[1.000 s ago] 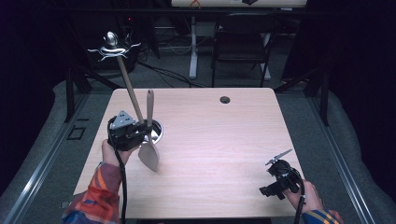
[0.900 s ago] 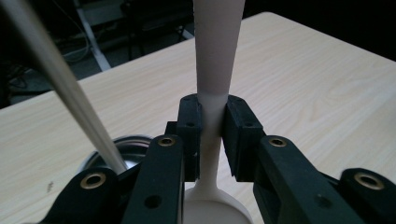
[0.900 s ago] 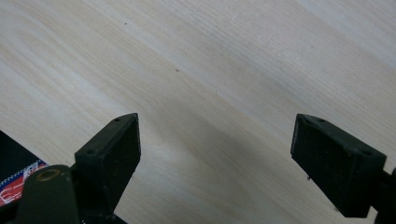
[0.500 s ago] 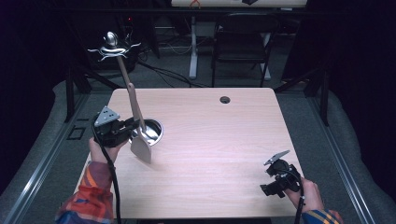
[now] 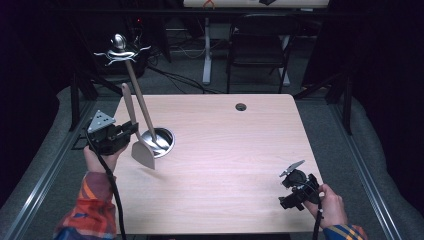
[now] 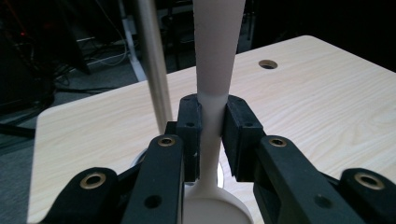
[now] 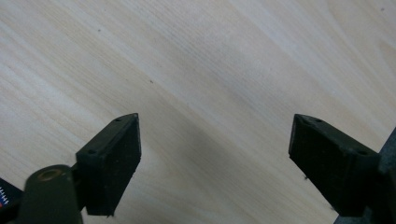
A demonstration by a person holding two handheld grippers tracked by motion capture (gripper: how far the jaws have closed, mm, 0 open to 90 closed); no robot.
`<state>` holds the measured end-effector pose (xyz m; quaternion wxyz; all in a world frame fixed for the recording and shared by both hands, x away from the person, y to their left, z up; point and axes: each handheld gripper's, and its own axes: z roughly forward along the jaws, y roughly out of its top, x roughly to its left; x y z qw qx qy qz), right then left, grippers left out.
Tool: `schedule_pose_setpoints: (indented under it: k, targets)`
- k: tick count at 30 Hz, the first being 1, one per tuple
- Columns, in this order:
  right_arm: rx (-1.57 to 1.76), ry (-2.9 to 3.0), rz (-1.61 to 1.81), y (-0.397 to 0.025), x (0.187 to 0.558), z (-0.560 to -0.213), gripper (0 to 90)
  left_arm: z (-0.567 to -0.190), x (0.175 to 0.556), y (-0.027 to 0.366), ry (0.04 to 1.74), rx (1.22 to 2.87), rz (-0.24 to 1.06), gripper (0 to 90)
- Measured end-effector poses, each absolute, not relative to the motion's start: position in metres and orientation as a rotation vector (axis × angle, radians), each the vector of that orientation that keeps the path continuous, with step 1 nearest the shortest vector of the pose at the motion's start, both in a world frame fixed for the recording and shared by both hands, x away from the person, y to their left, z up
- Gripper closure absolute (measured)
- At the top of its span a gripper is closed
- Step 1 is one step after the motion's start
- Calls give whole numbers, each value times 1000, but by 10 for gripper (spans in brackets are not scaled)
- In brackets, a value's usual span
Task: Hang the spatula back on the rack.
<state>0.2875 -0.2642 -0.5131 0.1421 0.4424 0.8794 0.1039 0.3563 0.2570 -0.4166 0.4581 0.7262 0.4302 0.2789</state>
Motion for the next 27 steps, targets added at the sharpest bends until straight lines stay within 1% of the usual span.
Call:
schedule_pose_setpoints:
  k: [1, 4, 13, 18, 27]
  targets:
    - [1271, 2550, 262, -265, 288, -513, 147, -417, 356, 257, 1060, 1789, 687, 777]
    - [1279, 2543, 247, -266, 288, -515, 161, -413, 356, 260, 1077, 1778, 715, 776]
    - [1285, 2538, 389, -272, 284, -513, 153, -405, 355, 269, 1115, 1744, 751, 776]
    - [1279, 2595, 330, -273, 287, -515, 154, -398, 355, 272, 1129, 1722, 791, 777]
    - [1308, 2582, 310, -274, 289, -519, 155, -385, 359, 276, 1159, 1699, 821, 777]
